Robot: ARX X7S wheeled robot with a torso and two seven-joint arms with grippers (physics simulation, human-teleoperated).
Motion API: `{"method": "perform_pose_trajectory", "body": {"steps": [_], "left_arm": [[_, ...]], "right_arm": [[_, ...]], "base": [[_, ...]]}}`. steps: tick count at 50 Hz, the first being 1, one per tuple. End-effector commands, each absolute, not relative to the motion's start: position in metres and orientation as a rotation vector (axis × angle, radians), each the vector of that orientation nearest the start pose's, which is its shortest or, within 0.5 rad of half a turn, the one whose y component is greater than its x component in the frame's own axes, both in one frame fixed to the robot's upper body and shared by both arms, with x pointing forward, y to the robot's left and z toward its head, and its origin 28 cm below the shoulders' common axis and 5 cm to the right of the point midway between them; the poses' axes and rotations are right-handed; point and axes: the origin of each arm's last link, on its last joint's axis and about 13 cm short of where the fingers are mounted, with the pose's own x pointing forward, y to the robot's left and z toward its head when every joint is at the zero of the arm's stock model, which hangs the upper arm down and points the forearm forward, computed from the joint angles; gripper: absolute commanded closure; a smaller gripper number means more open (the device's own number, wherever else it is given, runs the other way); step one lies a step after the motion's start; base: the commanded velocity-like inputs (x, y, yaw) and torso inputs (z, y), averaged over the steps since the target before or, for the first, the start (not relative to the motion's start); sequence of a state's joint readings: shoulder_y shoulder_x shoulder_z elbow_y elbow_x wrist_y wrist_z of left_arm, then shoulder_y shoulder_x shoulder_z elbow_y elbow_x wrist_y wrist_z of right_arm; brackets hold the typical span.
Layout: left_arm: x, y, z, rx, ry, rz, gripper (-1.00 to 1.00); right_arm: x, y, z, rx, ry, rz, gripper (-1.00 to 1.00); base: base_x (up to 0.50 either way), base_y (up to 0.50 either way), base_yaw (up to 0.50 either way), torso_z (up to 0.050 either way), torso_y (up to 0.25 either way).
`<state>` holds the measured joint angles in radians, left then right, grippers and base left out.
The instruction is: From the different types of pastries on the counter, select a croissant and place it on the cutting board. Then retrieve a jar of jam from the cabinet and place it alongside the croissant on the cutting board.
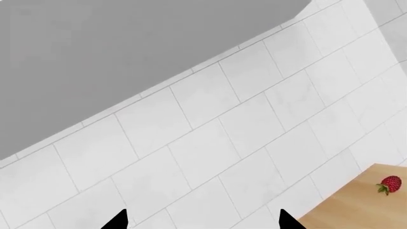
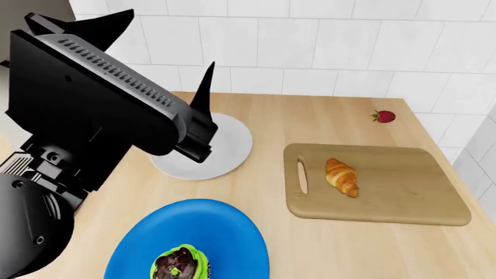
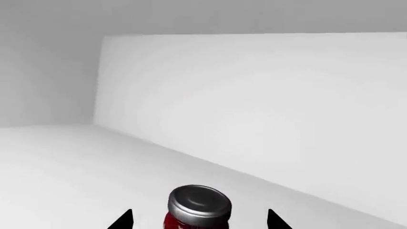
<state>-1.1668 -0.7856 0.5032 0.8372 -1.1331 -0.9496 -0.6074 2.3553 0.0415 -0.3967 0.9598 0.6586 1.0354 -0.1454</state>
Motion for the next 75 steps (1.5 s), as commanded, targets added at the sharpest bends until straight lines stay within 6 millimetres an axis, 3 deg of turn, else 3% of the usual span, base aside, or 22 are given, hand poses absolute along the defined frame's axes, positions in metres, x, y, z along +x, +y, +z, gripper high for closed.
{"method": "perform_pose_trajectory", "body": {"steps": [1, 32, 33, 43, 59, 75], "left_arm": [[0.206, 0.217, 0.296, 0.446, -0.424, -0.345, -1.0], [0.206, 0.217, 0.295, 0.444, -0.421, -0.347, -1.0], [0.206, 0.217, 0.295, 0.444, -0.421, -0.346, -1.0], [0.207, 0.218, 0.291, 0.441, -0.414, -0.343, -1.0], [0.206, 0.216, 0.291, 0.442, -0.413, -0.346, -1.0], [0.206, 0.216, 0.291, 0.441, -0.416, -0.345, -1.0]], "right_arm": [[0.285, -0.056, 0.568, -0.052, -0.22, 0.546, -1.0], [0.312, -0.05, 0.542, 0.018, -0.096, 0.556, -1.0], [0.312, -0.051, 0.542, 0.019, -0.094, 0.554, 1.0], [0.308, -0.054, 0.549, 0.005, -0.14, 0.535, 1.0], [0.257, -0.087, 0.59, -0.073, -0.385, 0.402, 1.0], [0.205, -0.095, 0.583, -0.13, -0.523, 0.46, 1.0]], "base": [[0.0, 0.0, 0.0, 0.0, 0.0], [0.0, 0.0, 0.0, 0.0, -0.003], [0.0, 0.0, 0.0, 0.0, -0.013], [0.0, 0.0, 0.0, 0.0, -0.014], [0.0, 0.0, 0.0, 0.0, -0.001], [0.0, 0.0, 0.0, 0.0, 0.0]]}}
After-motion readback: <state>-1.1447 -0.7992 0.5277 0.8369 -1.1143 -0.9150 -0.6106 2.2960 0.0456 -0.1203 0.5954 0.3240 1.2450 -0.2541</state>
